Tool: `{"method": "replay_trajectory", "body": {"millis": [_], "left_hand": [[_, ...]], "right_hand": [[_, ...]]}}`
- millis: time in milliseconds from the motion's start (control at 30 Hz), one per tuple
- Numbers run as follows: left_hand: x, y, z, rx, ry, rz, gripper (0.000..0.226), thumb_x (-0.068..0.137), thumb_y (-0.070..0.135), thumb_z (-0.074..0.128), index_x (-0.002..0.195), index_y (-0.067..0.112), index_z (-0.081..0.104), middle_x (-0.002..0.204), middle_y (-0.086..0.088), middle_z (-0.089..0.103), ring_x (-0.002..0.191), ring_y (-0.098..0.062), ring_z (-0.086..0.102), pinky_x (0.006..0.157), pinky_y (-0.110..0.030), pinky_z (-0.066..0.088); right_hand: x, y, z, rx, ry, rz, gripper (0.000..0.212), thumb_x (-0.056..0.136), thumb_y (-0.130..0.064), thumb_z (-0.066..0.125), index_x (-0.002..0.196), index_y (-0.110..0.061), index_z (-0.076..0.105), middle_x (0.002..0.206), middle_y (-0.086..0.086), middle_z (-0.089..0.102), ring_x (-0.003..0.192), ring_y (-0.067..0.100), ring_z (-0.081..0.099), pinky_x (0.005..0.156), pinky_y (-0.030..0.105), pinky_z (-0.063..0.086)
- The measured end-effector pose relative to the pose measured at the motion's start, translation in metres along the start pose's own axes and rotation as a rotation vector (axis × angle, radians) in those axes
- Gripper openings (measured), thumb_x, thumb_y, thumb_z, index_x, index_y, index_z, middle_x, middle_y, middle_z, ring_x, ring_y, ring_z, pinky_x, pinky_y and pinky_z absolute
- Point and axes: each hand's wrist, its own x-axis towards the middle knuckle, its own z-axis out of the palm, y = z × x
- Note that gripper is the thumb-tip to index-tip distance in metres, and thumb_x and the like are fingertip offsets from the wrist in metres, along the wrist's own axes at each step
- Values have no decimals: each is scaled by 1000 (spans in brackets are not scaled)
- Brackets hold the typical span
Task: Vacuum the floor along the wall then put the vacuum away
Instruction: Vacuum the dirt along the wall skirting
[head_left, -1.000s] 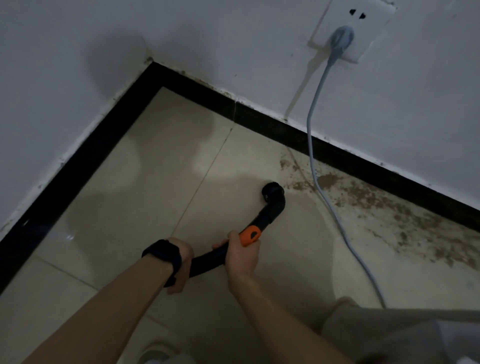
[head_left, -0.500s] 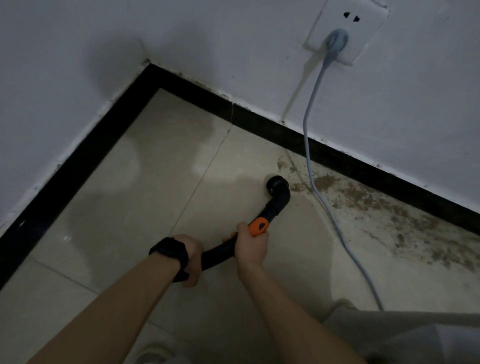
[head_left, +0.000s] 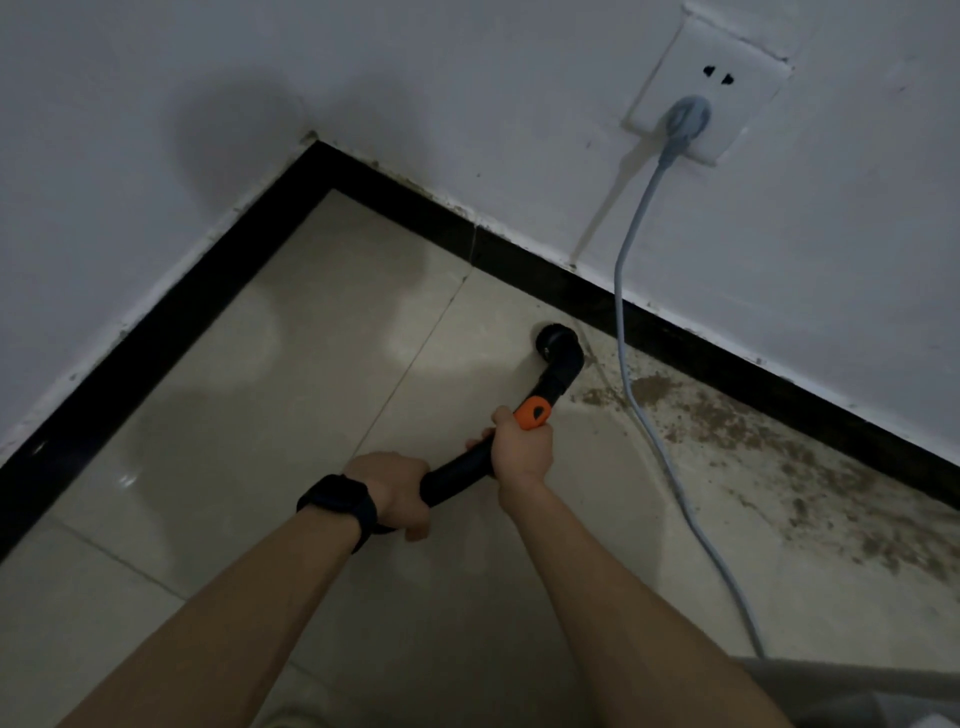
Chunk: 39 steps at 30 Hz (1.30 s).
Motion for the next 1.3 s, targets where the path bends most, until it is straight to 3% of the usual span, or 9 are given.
{"method": "replay_trajectory", "body": {"millis": [67,200,367,500,700,833,1000,1167,1300], "left_hand": [[1,-1,-1,-27,45,11,53,74,38,76,120,23,55,103,-1,62,94,-22,64,73,-30,53],[3,-1,-1,-69,124,35,50,76,40,74,118,23,53,104,-1,63,92,-22,64,70,-29,51],[7,-3,-8,-79,167,30,53,78,47,71,121,24,51,109,-3,64,92,-22,63,74,-30,53],[7,-1,-15,0,213,9,54,81,55,67,120,21,51,110,-4,64,90,-22,61,73,-30,51],[-35,23,-27,-18,96,-16,52,79,57,70,116,24,53,100,0,63,86,-20,62,70,-28,51],[-90,59,-33,-142,-16,-23,42,78,54,72,106,27,55,87,3,60,79,-19,63,65,-27,51],[-153,117,-27,-380,-68,-47,42,76,50,74,105,26,56,88,2,61,77,-20,60,62,-28,47],[-219,167,-17,-508,38,-83,37,76,52,67,99,26,53,87,2,61,78,-20,62,64,-30,48],[-267,203,-23,-762,88,-153,34,67,52,66,89,30,52,82,5,61,73,-15,60,58,-27,45]], "right_hand": [[5,-6,3,-9,-10,-11,39,80,-24,68,113,-7,57,85,16,72,68,32,74,68,51,64],[15,-17,7,-23,-22,-12,29,87,-18,66,112,-7,56,83,17,70,54,26,71,61,44,64],[26,-30,20,-80,-53,-34,47,74,-28,67,113,-3,59,85,17,73,62,31,74,62,49,64],[29,-43,26,-46,-88,-11,36,84,-17,67,115,0,59,81,16,68,61,30,69,48,30,56],[3,-55,0,-125,-94,160,28,90,-18,66,112,-3,59,82,15,68,61,29,70,45,25,52],[-39,-73,-50,-225,-106,341,19,99,-18,59,113,-6,55,87,13,63,63,25,68,51,33,54],[-71,-86,-122,-318,-114,570,21,102,-13,54,122,-7,53,94,16,63,74,27,66,55,39,53],[-107,-114,-172,-339,-208,582,16,97,-15,63,109,-7,56,79,14,63,70,27,66,65,41,56],[-150,-160,-197,-244,-278,515,31,89,-24,77,108,-9,58,83,13,66,68,25,68,71,40,59]]}}
